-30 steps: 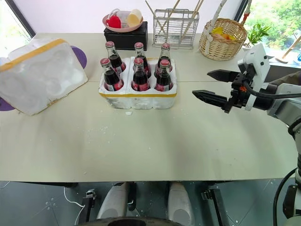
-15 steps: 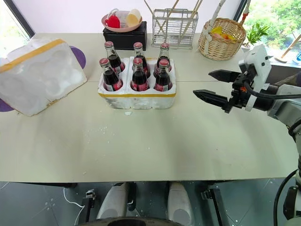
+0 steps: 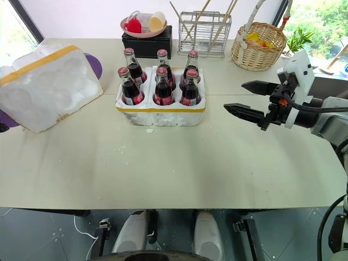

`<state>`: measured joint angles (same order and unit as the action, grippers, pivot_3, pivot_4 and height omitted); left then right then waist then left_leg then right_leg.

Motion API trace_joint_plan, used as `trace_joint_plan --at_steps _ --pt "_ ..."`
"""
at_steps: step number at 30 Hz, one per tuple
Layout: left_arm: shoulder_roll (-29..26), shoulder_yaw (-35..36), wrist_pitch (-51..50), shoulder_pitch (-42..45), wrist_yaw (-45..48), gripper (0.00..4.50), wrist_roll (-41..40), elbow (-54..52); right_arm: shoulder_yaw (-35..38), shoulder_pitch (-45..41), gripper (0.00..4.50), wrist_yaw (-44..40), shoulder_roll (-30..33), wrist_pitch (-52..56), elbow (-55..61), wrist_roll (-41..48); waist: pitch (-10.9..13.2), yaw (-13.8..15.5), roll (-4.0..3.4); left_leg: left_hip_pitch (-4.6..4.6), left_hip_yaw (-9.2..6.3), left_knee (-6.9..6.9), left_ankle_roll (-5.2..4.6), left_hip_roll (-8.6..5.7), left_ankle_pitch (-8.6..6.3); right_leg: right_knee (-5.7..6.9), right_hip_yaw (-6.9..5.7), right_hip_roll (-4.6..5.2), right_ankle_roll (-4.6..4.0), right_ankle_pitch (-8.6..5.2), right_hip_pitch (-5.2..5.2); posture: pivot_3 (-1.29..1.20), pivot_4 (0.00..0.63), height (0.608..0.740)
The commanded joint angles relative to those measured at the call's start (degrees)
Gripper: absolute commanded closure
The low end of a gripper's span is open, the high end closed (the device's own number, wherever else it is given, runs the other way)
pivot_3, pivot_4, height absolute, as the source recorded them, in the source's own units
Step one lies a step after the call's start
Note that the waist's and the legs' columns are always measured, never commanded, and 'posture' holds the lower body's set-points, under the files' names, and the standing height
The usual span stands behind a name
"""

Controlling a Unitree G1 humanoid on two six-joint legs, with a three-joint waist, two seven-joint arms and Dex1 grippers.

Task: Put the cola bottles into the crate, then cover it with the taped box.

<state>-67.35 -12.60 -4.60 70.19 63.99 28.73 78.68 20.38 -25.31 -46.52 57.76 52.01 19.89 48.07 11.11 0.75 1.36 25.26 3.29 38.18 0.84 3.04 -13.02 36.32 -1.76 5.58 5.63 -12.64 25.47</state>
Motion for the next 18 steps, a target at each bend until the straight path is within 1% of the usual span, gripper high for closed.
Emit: trace_joint_plan --at_steps 1,5,9,14,18 --pt "0.6 -0.1 -1.7 0.5 2.6 0.0 0.0 0.0 1.6 -1.4 0.07 0.0 1.2 -0.4 0.5 0.3 0.0 0.0 -0.02 0.0 -0.01 0.0 0.0 0.0 0.0 0.0 0.0 0.0 0.0 0.0 0.0 0.0 0.15 0.74" --pt "0.6 -1.1 -3.5 2.5 10.2 0.0 0.5 -0.2 1.7 -1.0 0.07 0.2 0.9 -0.5 1.2 0.4 0.0 0.1 -0.02 -0.01 -0.01 0.01 0.0 -0.01 0.0 0.0 0.0 0.0 -0.01 0.0 -0.02 0.0 0.15 0.74" --pt "0.6 -0.3 -5.8 5.7 13.7 0.0 0.2 -0.4 2.9 -0.5 0.07 -1.7 1.2 -1.3 2.5 1.5 0.0 0.1 0.01 0.03 -0.06 0.05 0.0 -0.03 0.0 -0.01 -0.03 0.0 -0.01 -0.01 -0.03 0.0 0.15 0.74" --pt "0.7 0.3 -6.4 8.0 12.4 0.0 0.1 -0.5 3.4 -1.2 0.07 -2.3 0.9 -1.3 2.9 2.6 0.0 -0.2 0.03 0.05 -0.12 0.04 0.0 -0.02 0.0 -0.01 -0.06 -0.01 0.01 0.0 -0.03 0.0 0.15 0.74" --pt "1.1 1.6 -6.1 8.2 6.3 0.0 -0.8 -0.4 2.6 -0.6 0.07 -1.7 0.2 -2.0 2.9 1.8 0.0 -0.2 0.03 0.04 -0.13 0.04 -0.01 -0.01 0.0 0.0 -0.07 -0.01 0.01 0.0 -0.02 0.0 0.15 0.74"
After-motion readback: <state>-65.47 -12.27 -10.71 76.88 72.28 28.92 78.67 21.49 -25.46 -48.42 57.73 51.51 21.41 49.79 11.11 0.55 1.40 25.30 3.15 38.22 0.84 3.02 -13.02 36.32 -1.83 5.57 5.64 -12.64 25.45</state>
